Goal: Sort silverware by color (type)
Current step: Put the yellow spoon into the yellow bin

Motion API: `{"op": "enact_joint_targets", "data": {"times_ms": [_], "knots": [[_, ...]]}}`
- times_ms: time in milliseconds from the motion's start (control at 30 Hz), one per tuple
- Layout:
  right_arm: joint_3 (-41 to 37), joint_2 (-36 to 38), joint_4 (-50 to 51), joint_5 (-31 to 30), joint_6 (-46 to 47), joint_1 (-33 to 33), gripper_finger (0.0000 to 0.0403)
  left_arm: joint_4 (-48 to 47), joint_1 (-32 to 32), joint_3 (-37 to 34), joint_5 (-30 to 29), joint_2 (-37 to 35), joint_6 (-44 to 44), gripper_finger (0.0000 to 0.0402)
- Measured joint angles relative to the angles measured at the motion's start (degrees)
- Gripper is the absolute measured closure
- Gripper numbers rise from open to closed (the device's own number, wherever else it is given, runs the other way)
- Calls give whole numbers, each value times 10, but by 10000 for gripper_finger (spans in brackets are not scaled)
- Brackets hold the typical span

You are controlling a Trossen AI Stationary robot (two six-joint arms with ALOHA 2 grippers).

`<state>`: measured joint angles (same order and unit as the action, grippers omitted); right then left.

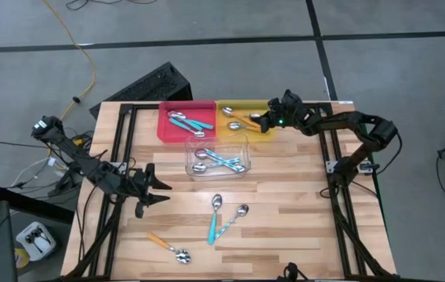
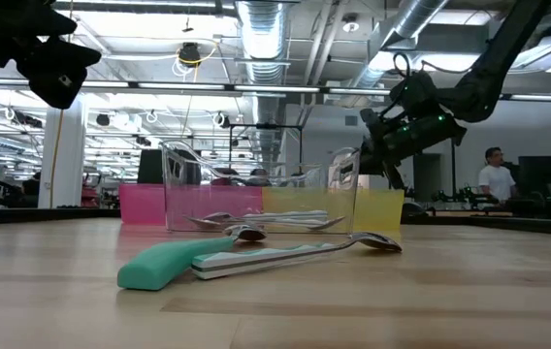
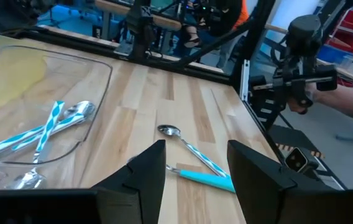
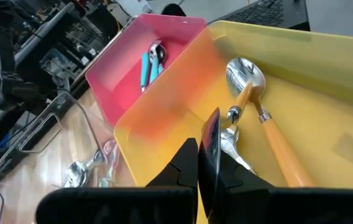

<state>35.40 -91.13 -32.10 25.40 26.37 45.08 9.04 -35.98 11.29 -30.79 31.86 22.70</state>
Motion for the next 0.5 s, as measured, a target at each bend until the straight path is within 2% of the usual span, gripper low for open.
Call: {"op": "enact_joint_targets", "data": {"times_ms": [500], "knots": [[0,0,31,-16,4,2,359,-6,4,0,-14,0,0,246]]}}
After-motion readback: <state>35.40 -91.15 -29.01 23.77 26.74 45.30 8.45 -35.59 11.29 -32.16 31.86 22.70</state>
